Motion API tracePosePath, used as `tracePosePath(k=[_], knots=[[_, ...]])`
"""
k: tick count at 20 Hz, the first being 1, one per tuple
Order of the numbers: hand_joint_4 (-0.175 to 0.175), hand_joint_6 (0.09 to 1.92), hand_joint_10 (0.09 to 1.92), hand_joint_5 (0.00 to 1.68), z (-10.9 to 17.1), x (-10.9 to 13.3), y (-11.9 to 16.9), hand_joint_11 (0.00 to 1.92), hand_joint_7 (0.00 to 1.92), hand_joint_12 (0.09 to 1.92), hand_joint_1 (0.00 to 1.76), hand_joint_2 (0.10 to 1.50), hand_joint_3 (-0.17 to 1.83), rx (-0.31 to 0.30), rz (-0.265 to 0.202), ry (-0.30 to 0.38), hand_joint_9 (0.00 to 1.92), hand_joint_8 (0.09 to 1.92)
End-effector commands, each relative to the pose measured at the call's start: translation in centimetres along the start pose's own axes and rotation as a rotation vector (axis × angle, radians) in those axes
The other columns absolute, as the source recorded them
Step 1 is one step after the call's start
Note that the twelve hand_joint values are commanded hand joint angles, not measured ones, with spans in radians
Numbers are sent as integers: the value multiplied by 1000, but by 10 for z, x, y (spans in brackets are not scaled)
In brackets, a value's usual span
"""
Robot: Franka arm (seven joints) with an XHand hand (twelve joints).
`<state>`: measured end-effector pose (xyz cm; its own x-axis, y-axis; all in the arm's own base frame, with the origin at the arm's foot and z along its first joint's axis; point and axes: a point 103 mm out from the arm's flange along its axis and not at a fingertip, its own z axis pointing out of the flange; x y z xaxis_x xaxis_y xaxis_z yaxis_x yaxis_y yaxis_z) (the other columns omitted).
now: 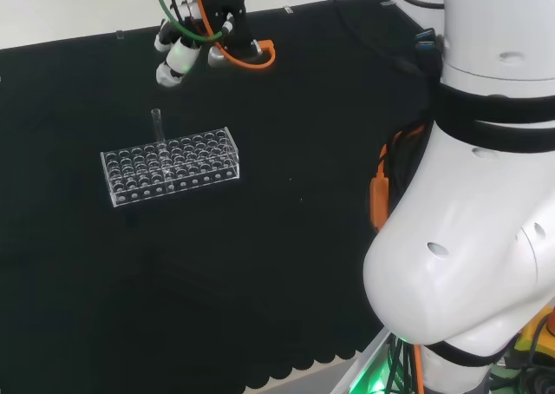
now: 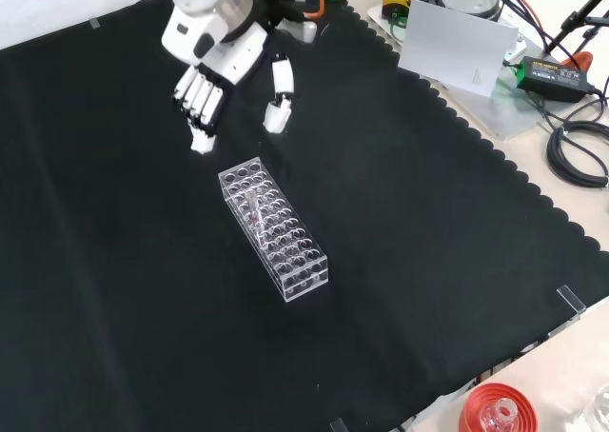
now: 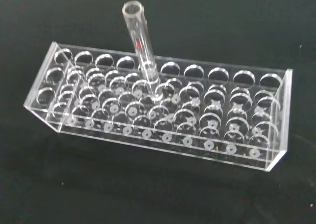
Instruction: Pick up the test tube.
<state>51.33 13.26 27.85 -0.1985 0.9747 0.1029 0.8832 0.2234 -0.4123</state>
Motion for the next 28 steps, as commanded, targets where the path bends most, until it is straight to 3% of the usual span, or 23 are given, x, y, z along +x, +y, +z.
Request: tracePosePath(k=[1,11,17,28], knots=[[-90,87,985,285,22,4,16,0,255,1543,770,781,512,51,-3,5,198,866],[-101,87,970,345,43,13,48,50,344,1543,803,769,538,61,-11,40,275,859],[-112,93,938,407,58,20,64,118,478,1522,835,759,559,93,-16,28,375,840],[-119,116,926,431,81,24,70,141,539,1512,865,746,579,133,-8,37,423,834]])
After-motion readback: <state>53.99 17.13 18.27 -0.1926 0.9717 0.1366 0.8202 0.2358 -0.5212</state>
